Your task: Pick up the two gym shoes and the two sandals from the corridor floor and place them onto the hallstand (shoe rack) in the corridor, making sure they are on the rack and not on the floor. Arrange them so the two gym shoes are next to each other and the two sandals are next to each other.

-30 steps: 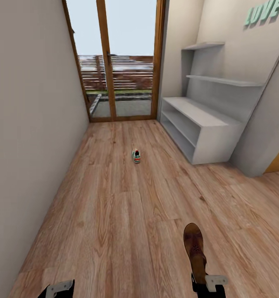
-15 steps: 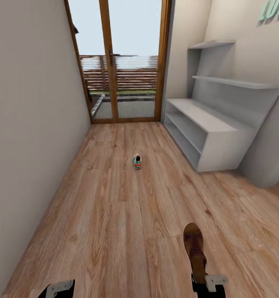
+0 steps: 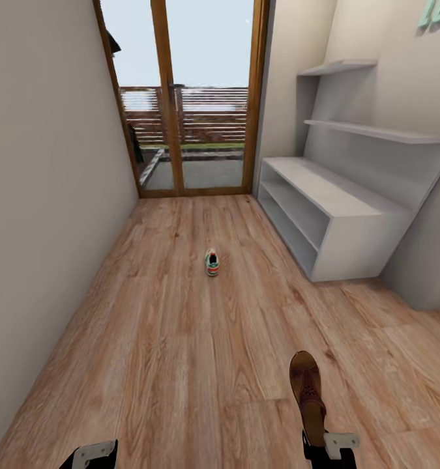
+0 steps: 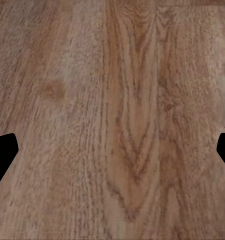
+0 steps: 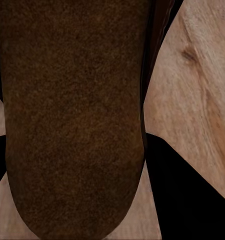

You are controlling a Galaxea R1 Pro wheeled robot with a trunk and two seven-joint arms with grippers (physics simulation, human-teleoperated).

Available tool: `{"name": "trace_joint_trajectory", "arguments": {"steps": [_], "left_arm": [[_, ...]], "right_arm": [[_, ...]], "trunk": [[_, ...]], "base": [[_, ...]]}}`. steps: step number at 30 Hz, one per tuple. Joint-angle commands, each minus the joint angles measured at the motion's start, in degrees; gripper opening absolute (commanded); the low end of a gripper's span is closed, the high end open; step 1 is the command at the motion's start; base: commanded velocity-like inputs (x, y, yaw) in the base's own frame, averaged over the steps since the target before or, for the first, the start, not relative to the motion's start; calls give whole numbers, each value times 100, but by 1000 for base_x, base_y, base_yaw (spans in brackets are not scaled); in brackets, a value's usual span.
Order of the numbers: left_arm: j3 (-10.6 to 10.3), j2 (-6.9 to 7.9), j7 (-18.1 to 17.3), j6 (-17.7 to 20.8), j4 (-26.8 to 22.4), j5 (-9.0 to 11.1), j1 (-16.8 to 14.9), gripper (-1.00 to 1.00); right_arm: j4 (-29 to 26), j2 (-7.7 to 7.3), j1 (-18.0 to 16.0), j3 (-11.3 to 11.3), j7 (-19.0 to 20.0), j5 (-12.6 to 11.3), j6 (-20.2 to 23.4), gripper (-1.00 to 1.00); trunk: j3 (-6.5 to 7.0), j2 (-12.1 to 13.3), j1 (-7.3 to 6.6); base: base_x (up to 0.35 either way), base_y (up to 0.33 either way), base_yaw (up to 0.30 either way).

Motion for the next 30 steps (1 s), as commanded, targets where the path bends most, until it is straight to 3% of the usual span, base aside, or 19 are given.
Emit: {"name": "trace_joint_trajectory", "arguments": {"steps": [1, 23, 30], "left_arm": [[14, -2, -13, -17, 3, 3, -3, 100], [19, 7, -13, -17, 3, 29, -6, 100], [19, 7, -13, -17, 3, 29, -3, 100]], "right_arm": [[2, -3, -4, 48, -41, -11, -7, -100], [2, 2, -4, 48, -33, -11, -7, -100], [2, 5, -4, 49, -32, -11, -7, -100]], "trunk": [[-5, -2, 2], [-5, -2, 2], [-5, -2, 2]], "base": [[307, -130, 0], [307, -130, 1], [307, -130, 151]]}}
